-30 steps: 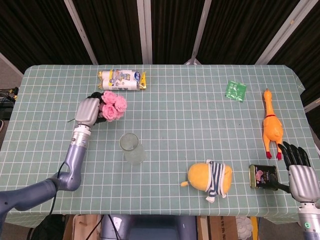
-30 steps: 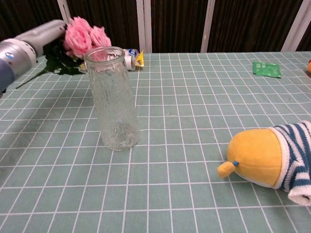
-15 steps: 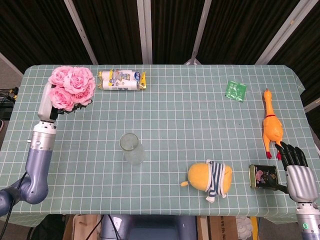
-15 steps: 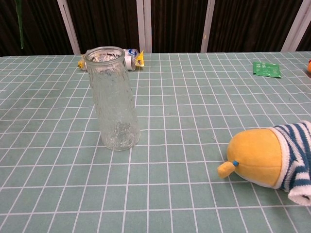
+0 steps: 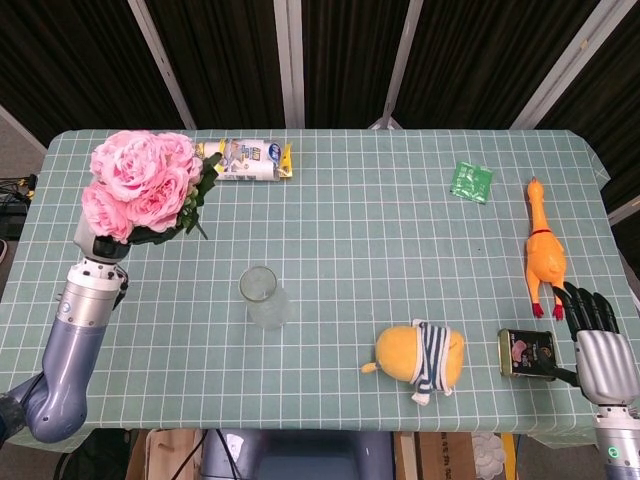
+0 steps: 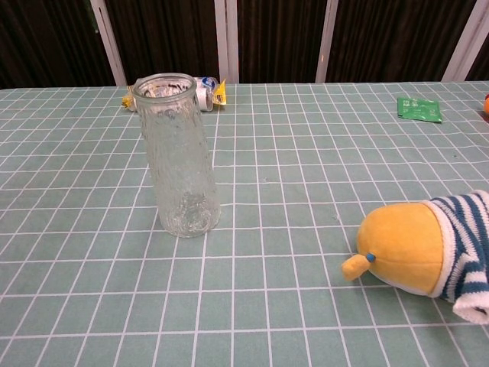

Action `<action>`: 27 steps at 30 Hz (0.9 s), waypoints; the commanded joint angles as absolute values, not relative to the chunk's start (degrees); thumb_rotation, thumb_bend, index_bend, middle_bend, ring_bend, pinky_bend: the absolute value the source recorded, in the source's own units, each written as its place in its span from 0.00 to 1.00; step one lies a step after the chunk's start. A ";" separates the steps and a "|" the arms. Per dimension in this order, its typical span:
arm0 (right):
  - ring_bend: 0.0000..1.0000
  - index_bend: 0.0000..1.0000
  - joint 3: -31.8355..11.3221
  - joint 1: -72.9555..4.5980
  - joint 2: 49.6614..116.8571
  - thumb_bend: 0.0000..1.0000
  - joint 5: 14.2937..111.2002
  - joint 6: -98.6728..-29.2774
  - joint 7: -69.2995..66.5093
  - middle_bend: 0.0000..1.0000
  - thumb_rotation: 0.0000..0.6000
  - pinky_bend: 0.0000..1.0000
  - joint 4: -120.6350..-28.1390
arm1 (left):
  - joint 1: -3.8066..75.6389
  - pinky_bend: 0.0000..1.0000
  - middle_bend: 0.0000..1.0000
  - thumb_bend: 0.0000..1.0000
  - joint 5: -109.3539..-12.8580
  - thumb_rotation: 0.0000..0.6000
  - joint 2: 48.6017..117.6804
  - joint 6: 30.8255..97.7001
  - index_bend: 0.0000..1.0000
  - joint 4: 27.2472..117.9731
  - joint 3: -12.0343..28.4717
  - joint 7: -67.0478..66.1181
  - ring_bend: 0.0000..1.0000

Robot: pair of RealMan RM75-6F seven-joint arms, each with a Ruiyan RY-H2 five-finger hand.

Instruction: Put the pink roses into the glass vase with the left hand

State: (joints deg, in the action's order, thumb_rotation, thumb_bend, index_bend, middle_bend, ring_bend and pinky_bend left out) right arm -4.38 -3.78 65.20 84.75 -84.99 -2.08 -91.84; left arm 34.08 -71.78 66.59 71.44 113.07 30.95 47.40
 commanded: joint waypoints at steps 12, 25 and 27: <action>0.04 0.10 -4.56 -3.73 65.24 0.27 84.46 -85.02 -2.49 0.07 1.00 0.00 -91.60 | 36.87 0.36 0.39 0.49 -69.49 1.00 67.58 67.23 0.29 117.49 31.61 48.86 0.22; 0.04 0.10 -4.81 -3.59 64.92 0.27 84.18 -85.21 -3.45 0.07 1.00 0.00 -91.41 | 38.51 0.36 0.39 0.49 -68.81 1.00 70.01 65.03 0.29 116.49 29.78 47.54 0.22; 0.04 0.10 -4.84 -3.59 64.88 0.27 84.18 -85.22 -3.56 0.07 1.00 0.00 -91.40 | 38.63 0.36 0.38 0.49 -68.83 1.00 70.43 64.74 0.29 116.02 29.34 47.41 0.22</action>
